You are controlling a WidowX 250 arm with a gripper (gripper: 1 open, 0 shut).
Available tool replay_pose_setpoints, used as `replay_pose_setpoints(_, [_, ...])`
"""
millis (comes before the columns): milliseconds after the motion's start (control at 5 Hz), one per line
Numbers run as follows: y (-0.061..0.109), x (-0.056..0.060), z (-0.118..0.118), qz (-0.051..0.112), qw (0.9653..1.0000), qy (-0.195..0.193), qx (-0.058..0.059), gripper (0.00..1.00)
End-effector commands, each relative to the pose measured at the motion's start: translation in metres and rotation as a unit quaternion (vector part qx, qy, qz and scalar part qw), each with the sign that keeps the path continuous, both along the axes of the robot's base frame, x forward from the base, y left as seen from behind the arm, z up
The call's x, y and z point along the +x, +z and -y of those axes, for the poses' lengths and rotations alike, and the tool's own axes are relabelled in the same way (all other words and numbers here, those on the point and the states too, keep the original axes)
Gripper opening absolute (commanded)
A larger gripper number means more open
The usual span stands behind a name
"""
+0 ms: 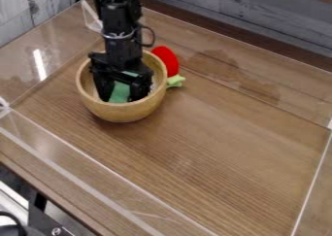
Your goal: Remove the green block from the brown bowl and put it on the table
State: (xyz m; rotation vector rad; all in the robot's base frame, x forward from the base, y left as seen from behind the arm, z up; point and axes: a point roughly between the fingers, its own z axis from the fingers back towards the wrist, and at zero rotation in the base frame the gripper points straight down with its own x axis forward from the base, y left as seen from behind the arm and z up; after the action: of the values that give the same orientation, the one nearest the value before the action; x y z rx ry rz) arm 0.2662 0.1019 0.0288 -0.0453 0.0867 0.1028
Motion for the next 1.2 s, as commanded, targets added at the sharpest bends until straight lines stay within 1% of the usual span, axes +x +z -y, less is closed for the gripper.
replay_pose_setpoints(0, [0.026, 0.012, -0.007, 0.043, 0.9990, 0.003, 0.012, 1.00])
replay_pose_setpoints(200, [0.024, 0.013, -0.009, 0.045, 0.9989, 0.004, 0.010, 1.00])
replay_pose_setpoints(800, [0.014, 0.016, -0.013, 0.042, 0.9990, 0.010, 0.011, 1.00])
replay_pose_setpoints(1000, [0.010, 0.017, -0.013, 0.040, 0.9991, 0.011, 0.011, 0.00])
